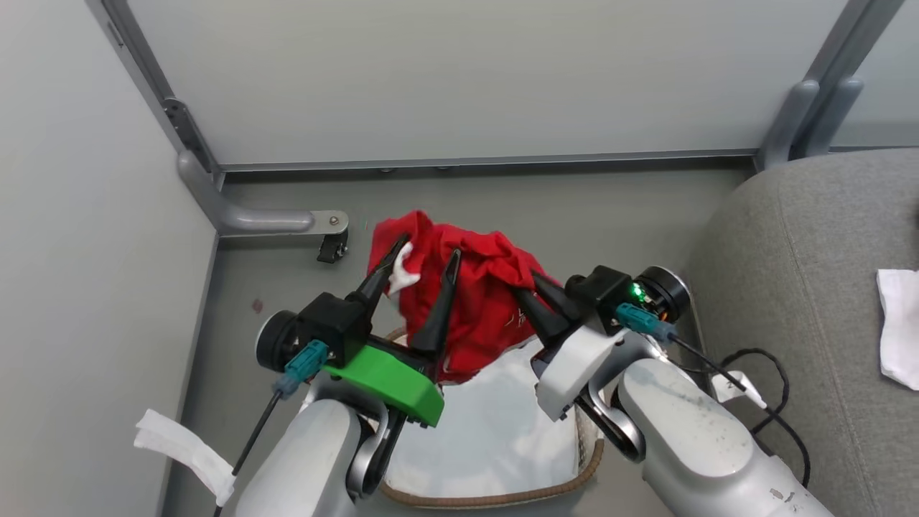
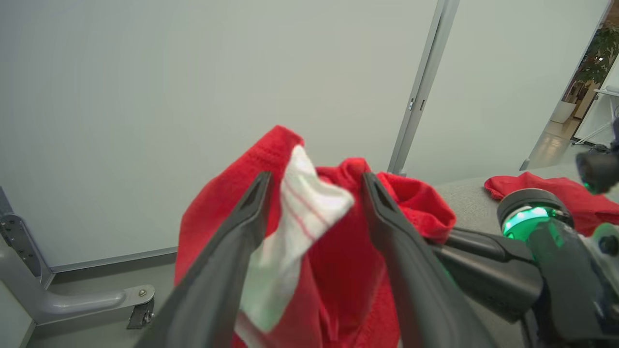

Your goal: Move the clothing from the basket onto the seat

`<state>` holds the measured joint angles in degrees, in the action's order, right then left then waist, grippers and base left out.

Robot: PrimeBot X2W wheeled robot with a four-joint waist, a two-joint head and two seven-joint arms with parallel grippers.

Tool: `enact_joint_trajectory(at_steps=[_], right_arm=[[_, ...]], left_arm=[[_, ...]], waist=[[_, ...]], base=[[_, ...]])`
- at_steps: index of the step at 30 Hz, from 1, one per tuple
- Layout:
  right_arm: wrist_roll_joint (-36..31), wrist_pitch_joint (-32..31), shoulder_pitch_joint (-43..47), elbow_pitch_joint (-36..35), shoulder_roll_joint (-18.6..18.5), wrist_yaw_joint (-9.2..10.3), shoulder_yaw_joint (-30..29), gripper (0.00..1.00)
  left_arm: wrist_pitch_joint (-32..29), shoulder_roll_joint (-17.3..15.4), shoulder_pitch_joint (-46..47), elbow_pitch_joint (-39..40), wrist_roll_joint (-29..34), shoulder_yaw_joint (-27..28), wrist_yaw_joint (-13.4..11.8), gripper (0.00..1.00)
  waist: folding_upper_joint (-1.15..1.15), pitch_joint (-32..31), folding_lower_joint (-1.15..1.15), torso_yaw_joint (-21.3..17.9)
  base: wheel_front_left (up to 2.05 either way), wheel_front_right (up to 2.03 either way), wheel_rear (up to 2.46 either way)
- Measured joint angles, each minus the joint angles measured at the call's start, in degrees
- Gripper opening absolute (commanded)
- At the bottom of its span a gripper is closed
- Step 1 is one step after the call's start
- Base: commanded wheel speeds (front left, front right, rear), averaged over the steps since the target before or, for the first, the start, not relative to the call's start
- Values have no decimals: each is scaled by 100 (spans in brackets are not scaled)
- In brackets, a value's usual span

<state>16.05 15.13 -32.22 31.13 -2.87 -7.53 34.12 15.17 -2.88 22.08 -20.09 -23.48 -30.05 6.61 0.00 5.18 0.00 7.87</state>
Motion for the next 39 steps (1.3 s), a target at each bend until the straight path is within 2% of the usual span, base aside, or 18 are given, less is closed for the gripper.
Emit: enact_joint_trajectory(at_steps=[3,5,9,25,31,39], right_arm=[[-83,0,264,-363,5,0,-226,0],[-155,1,570,-702,9,0,-527,0],[-263,0,861,-1087,0,0,-720,0],[-535,0,1264,-1882,-7,0,-1538,0],[-772,1,733,-2140,-125,1,-2027,0],[-1032,1,-938,-2306,-995,0,-3087,0]], left_arm=[[0,-10,-87,-104,127,160,-5,100],[0,-9,-218,-193,227,277,1,100],[0,-10,-354,-212,345,479,20,100],[0,3,-465,-260,667,823,70,100],[0,-48,-364,-292,744,750,73,100],[0,-359,7,-315,750,495,77,100]], waist=[[0,-10,0,-183],[0,-23,0,-425],[0,-31,0,-844],[0,134,0,-2868],[0,362,0,-3389],[0,1005,0,-3599]], base=[[0,0,0],[0,0,0],[0,0,0],[0,0,0],[0,0,0],[0,0,0]])
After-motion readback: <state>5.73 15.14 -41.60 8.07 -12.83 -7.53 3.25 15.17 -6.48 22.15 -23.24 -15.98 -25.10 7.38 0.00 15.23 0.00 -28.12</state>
